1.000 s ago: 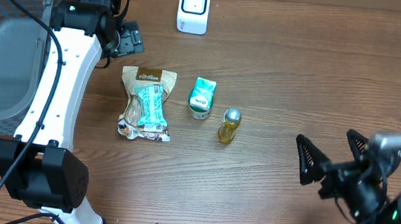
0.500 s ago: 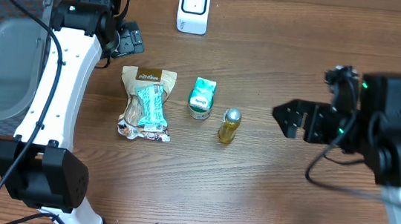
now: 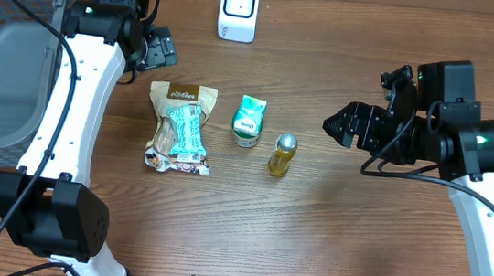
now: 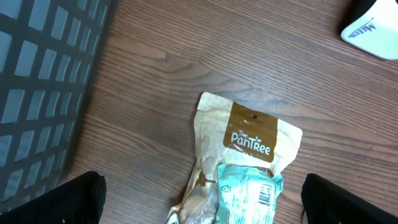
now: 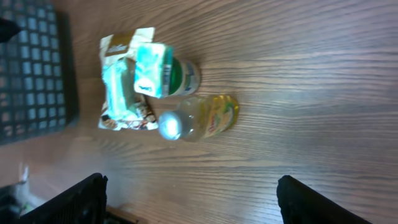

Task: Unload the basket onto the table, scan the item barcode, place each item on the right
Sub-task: 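Move the right gripper forward toward the yellow oil bottle, then lower the open right gripper around the yellow bottle's neck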

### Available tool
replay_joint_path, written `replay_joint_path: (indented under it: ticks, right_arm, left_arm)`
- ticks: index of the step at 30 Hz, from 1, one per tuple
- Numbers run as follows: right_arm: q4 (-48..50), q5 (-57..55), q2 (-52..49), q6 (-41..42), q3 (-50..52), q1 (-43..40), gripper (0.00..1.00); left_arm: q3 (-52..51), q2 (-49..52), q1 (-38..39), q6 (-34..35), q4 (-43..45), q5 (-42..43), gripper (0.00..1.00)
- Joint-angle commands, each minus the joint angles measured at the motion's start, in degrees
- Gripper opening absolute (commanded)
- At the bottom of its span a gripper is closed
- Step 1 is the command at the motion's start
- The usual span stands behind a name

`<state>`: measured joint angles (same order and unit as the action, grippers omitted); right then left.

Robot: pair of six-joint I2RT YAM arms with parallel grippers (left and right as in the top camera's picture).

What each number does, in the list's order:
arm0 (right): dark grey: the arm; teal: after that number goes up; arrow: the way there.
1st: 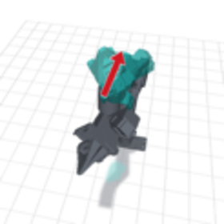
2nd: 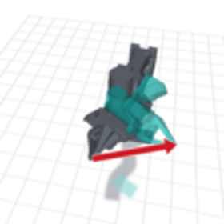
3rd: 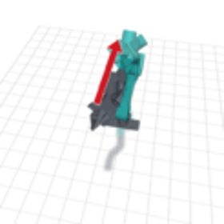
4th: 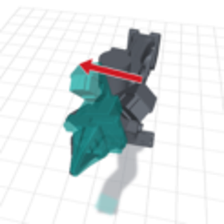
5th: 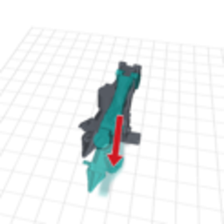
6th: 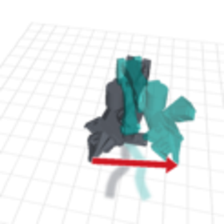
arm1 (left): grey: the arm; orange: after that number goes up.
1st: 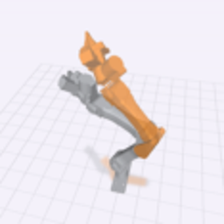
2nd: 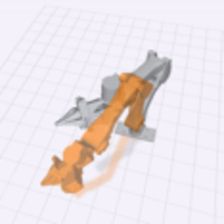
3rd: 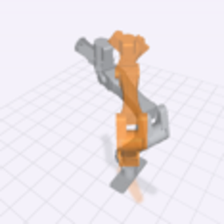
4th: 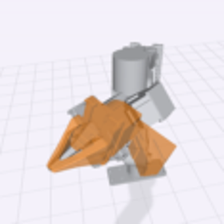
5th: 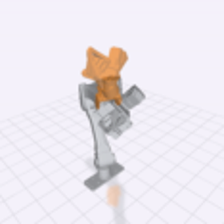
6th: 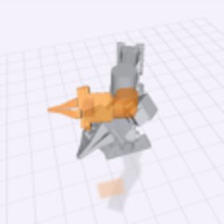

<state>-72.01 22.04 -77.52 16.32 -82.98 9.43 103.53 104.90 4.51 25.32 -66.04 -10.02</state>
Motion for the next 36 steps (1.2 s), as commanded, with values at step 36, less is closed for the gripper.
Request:
replay_joint_path:
  ticks: [36]
  right_arm:
    - [6.05,-25.42,-4.28,15.21,-1.36,15.63,1.00]
  left_arm:
    - [0.72,-0.70,0.37,-0.74,0.11,0.02,1.00]
